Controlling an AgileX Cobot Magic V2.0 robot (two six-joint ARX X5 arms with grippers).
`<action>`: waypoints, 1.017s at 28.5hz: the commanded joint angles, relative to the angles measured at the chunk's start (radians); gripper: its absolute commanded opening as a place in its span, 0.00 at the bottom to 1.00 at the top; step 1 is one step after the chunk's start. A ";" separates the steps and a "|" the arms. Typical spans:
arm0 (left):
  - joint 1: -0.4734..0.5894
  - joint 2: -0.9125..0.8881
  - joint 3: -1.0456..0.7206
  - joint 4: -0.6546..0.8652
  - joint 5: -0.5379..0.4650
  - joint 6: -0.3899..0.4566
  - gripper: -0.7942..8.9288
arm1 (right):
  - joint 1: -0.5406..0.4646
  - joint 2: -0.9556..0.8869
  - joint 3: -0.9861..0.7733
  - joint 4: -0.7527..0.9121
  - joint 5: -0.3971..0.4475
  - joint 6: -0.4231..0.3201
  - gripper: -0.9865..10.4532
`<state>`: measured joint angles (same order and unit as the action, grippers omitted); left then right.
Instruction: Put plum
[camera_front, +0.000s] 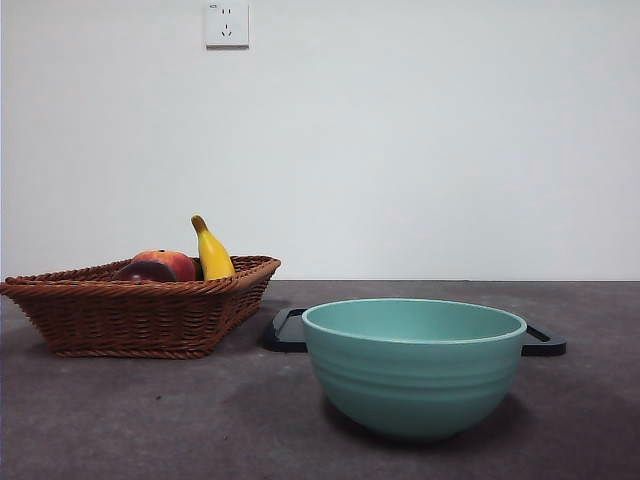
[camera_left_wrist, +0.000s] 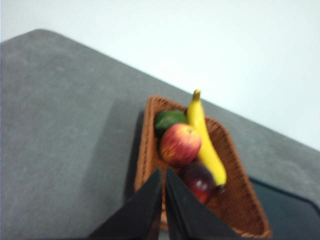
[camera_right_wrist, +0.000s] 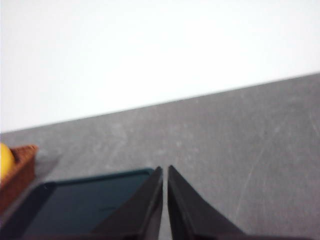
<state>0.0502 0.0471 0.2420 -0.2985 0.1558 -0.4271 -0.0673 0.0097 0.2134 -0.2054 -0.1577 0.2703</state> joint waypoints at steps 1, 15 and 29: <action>0.003 0.049 0.098 -0.026 0.002 -0.009 0.09 | 0.000 0.026 0.093 -0.057 -0.003 0.014 0.09; 0.002 0.432 0.549 -0.346 0.263 0.282 0.09 | 0.000 0.414 0.582 -0.433 -0.272 -0.169 0.09; -0.060 0.676 0.813 -0.768 0.481 0.578 0.09 | 0.109 0.723 0.809 -0.793 -0.523 -0.348 0.09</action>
<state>-0.0067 0.7158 1.0321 -1.0584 0.6289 0.0883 0.0326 0.7277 1.0004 -0.9882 -0.6746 -0.0353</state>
